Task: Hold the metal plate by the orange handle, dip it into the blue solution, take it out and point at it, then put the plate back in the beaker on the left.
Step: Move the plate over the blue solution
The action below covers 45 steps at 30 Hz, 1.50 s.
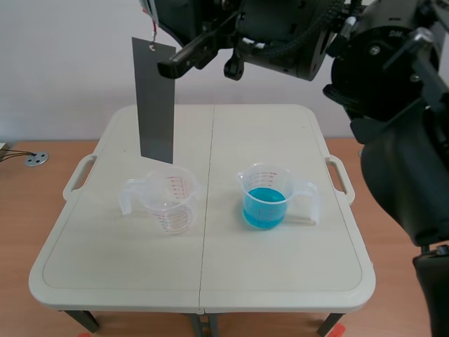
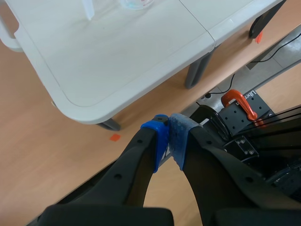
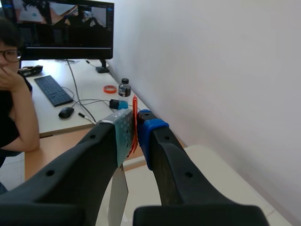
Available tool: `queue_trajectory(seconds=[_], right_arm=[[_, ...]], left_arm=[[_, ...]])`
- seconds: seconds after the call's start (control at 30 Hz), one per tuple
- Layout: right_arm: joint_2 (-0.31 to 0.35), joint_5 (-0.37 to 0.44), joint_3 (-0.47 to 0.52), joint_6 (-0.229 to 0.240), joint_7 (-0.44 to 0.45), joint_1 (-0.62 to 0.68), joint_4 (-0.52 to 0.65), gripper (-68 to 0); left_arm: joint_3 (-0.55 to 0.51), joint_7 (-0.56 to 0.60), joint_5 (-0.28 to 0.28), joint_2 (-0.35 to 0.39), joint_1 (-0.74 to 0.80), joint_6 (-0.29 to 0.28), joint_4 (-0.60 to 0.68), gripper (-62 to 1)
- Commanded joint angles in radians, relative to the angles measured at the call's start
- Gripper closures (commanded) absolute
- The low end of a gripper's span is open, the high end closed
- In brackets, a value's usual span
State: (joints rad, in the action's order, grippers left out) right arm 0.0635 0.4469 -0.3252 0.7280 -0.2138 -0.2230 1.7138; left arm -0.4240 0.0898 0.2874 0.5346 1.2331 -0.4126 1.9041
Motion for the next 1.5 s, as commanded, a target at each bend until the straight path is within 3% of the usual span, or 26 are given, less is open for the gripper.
queue_trajectory(seconds=[0.0,0.57,0.9,1.1,1.47], right_arm=[[0.003,0.025,0.032,0.007,-0.008,-0.004,0.011,-1.3],[0.003,0.135,0.295,0.018,-0.166,0.029,0.015,-1.3],[0.003,0.153,0.362,0.018,-0.212,0.03,0.015,-1.3],[0.003,0.153,0.362,0.018,-0.22,0.05,0.015,-1.3],[0.003,0.164,0.362,0.018,-0.219,0.077,0.018,-1.3]], left_arm=[[0.008,0.014,0.003,-0.005,0.008,-0.003,0.006,-2.5],[0.009,0.03,0.003,-0.002,-0.011,-0.009,0.006,-2.5],[0.031,0.071,0.003,0.026,-0.252,-0.032,0.006,-2.5],[0.113,0.053,0.003,0.059,-0.432,-0.032,0.006,-2.5],[0.393,-0.149,0.002,0.067,-0.811,-0.029,-0.054,-2.5]])
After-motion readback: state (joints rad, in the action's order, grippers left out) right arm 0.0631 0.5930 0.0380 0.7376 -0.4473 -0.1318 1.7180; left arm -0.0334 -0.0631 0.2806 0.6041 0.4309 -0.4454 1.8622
